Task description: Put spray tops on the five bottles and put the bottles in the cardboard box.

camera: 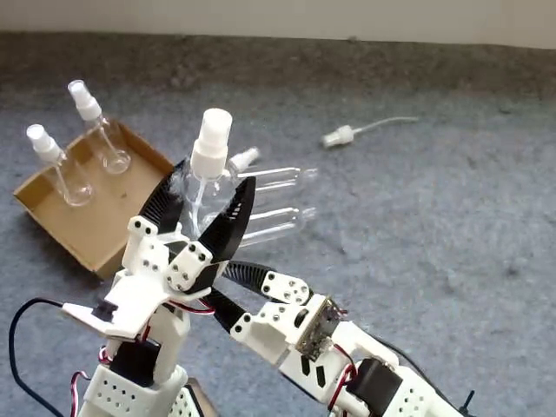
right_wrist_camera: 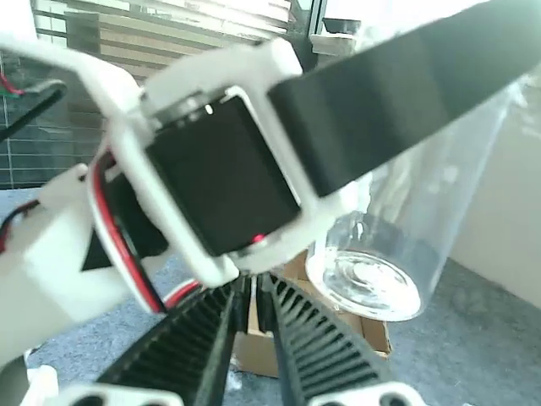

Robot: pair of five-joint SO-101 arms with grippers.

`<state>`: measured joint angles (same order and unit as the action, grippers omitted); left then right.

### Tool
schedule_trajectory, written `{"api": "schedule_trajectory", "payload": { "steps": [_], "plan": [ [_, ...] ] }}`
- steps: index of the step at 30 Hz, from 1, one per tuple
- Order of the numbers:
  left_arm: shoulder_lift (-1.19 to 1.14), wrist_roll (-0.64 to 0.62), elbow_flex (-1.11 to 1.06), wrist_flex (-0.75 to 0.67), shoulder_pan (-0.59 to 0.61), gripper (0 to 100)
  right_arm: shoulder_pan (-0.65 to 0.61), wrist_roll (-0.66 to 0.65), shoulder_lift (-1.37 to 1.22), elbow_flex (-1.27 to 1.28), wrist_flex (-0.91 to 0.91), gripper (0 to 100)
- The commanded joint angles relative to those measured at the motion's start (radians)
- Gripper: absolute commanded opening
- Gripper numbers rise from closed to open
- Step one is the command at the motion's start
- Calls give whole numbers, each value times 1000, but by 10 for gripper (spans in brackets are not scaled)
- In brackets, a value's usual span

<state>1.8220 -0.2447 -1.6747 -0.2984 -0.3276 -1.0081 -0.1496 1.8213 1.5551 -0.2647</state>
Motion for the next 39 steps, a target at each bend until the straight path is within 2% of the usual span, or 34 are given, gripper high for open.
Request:
{"api": "schedule_trajectory", "payload": {
  "steps": [1, 5, 9, 23, 29, 39],
  "plan": [
    [2, -3, -19, -6, 1, 147, 79, -12, 16, -25, 58, 5],
    [2, -3, -19, -6, 2, 147, 200, -12, 16, -25, 59, 5],
    [2, -3, -19, -6, 2, 147, 252, -12, 16, -24, 59, 5],
    [1, -3, -19, -5, 2, 147, 272, -12, 16, 51, 62, 5],
    [1, -3, -19, 69, 2, 147, 329, -12, 16, 51, 62, 5],
    [2, -3, -19, 77, 2, 147, 334, -17, 16, 51, 62, 5]
  ]
}}
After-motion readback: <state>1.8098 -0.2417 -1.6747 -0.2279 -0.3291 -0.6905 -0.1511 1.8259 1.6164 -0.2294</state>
